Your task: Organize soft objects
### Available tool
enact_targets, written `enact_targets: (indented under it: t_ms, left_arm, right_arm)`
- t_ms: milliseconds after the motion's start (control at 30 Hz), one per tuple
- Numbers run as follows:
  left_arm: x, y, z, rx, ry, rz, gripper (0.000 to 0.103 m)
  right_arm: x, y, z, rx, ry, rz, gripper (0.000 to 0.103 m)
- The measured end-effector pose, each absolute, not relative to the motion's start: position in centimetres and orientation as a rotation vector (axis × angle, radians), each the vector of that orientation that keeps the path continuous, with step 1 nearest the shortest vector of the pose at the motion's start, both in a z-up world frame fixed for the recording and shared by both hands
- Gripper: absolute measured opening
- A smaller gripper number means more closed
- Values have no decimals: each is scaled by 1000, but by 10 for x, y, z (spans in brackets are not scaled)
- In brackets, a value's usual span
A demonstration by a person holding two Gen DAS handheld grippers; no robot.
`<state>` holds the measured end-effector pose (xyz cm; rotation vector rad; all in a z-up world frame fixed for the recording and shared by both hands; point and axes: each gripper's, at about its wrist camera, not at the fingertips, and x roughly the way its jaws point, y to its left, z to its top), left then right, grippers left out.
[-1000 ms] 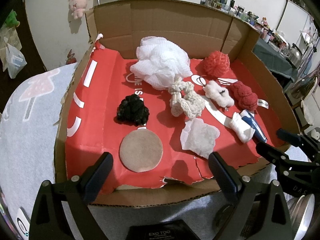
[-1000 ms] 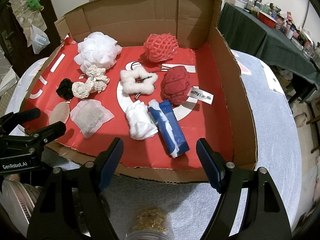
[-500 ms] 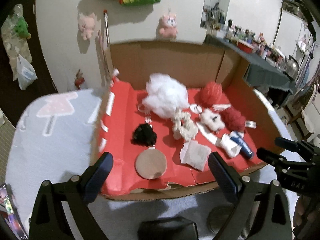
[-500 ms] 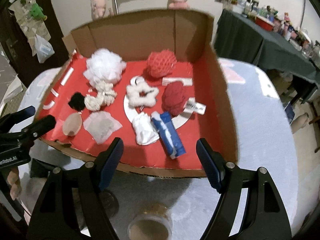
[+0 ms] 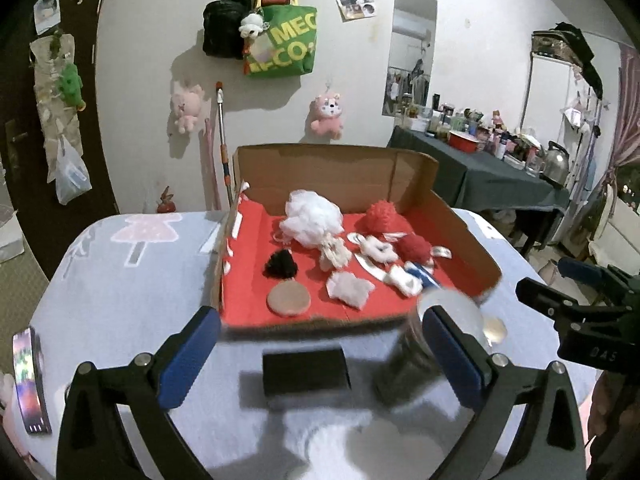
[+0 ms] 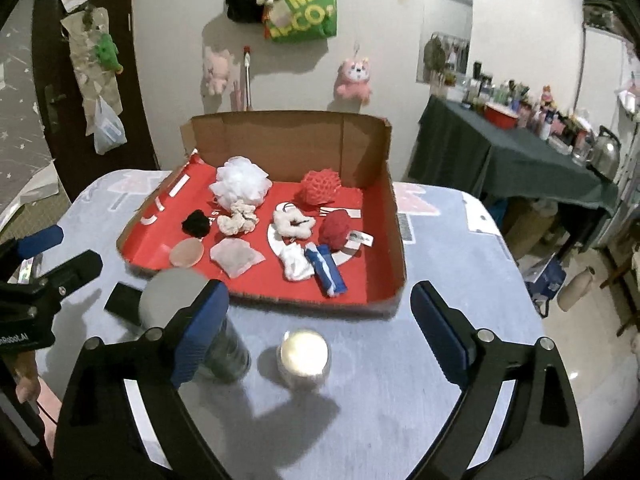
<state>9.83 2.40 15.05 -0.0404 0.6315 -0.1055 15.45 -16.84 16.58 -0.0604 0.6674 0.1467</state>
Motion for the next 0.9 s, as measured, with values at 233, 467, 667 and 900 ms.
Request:
enact_targets:
  t_ms: [233,467,667,900]
  left_arm:
    - [64,16,110,-60,656,-94,103]
    - [62,8,66,-58,737,-81,103]
    - [62,0,38,-12,784,-56,103]
    - [70,-1,14,-18,854,-17,103]
  right_arm:
    - [109,-170,128,-36,649,139,95]
    - [94,-167,77,-51,711,115,95]
    - [100,-167,44,-52,774,96,95]
    - [103,-173,27,-27,807,78,95]
